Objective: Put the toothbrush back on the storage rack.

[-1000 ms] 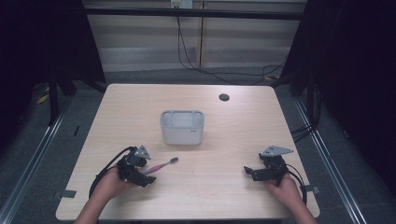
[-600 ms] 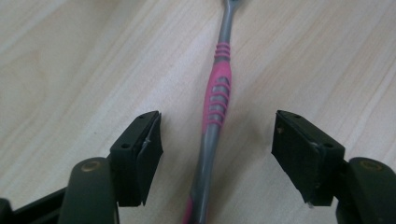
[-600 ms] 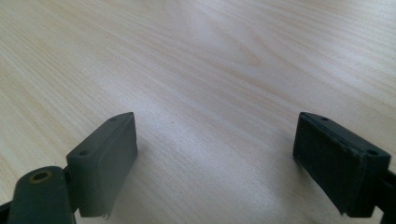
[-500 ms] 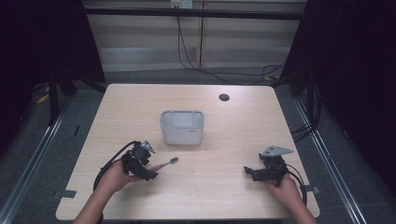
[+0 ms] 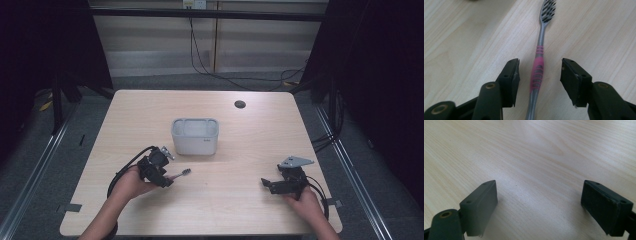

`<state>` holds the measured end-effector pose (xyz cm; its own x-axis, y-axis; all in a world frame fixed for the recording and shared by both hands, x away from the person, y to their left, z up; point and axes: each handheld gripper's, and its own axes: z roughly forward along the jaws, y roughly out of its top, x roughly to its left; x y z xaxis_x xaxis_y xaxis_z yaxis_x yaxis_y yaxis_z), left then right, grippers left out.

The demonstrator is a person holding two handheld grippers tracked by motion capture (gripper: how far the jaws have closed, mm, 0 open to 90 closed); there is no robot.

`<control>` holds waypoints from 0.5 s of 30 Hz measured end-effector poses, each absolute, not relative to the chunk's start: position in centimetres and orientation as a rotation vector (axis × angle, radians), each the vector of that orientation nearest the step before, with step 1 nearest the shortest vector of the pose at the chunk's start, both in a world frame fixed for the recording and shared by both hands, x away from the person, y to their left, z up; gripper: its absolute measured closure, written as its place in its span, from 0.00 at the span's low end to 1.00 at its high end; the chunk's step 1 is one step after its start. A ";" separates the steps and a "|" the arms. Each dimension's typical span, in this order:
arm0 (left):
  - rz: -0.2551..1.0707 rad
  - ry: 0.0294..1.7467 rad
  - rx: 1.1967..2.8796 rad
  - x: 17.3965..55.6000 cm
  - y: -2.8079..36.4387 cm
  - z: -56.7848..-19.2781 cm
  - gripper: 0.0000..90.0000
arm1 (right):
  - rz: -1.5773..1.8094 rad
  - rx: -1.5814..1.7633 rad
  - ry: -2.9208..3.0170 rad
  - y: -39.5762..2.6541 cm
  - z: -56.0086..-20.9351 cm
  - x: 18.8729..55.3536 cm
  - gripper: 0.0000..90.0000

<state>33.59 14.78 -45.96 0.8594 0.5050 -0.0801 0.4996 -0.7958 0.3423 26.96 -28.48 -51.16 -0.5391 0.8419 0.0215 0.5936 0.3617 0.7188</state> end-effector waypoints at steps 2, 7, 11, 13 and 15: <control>0.010 0.761 2.688 33.7 14.4 -46.0 0.60 | 0.982 1.258 2.278 -28.5 -51.2 27.0 0.14; 0.015 0.753 2.700 34.0 13.9 -46.1 0.63 | 0.982 1.260 2.278 -28.5 -51.2 27.0 0.14; 0.002 0.756 2.707 34.1 13.7 -46.1 0.69 | 0.982 1.260 2.278 -28.5 -51.2 27.0 0.14; 0.000 0.744 2.722 34.2 13.5 -46.4 0.70 | 0.982 1.259 2.278 -28.5 -51.2 27.0 0.14; 0.002 0.745 2.726 34.2 13.4 -46.4 0.72 | 0.982 1.260 2.278 -28.5 -51.2 27.0 0.14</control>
<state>34.23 13.42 -46.42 0.8643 0.4964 -0.0806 0.4960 -0.8150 0.2996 26.96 -28.48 -51.16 -0.5390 0.8420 0.0217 0.5938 0.3615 0.7188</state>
